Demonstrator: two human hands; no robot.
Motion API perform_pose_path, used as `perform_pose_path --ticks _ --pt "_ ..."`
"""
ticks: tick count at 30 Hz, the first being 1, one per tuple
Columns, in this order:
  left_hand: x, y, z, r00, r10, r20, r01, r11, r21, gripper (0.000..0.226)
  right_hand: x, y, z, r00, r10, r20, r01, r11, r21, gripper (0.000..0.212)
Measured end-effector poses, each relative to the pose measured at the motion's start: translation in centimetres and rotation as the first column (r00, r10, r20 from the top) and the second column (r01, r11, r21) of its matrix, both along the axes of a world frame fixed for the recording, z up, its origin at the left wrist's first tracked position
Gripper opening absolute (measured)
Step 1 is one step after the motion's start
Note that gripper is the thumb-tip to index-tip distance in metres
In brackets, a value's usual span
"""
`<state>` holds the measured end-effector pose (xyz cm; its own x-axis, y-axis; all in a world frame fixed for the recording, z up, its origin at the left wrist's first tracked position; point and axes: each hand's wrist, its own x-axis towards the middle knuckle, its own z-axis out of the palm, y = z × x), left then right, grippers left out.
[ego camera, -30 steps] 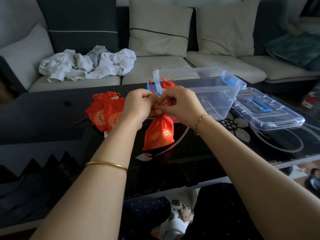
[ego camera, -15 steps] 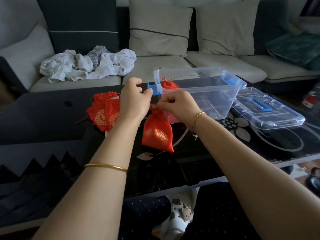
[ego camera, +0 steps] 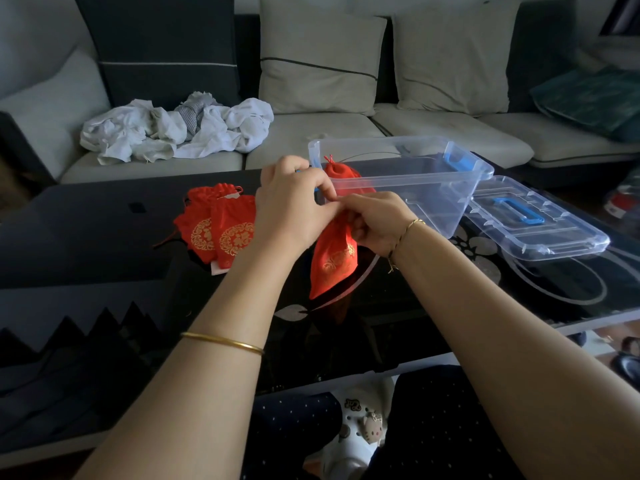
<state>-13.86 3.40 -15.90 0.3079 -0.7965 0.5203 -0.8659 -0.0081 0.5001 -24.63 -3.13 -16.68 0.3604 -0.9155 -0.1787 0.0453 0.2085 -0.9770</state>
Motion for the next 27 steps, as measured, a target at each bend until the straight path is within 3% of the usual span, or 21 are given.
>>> perform_pose_path --ticks 10,17,23,27 --pt "-0.5 0.0 0.4 0.993 0.01 -0.117 0.0 0.997 0.084 0.018 -0.1 -0.3 0.1 1.0 -0.005 -0.015 0.006 0.999 0.047 0.025" --pt "-0.2 0.1 0.1 0.979 -0.015 -0.201 0.031 0.997 0.074 0.013 -0.9 -0.3 0.3 0.982 0.174 0.071 -0.186 0.953 0.241 0.02" --pt "0.2 0.0 -0.1 0.995 -0.02 -0.098 0.021 1.0 0.019 0.006 -1.2 -0.4 0.3 0.975 0.188 0.122 -0.217 0.923 0.317 0.013" --pt "0.7 -0.4 -0.4 0.999 -0.038 0.0 0.038 0.999 0.003 0.005 -1.1 -0.2 0.3 0.976 0.193 0.106 -0.214 0.94 0.264 0.012"
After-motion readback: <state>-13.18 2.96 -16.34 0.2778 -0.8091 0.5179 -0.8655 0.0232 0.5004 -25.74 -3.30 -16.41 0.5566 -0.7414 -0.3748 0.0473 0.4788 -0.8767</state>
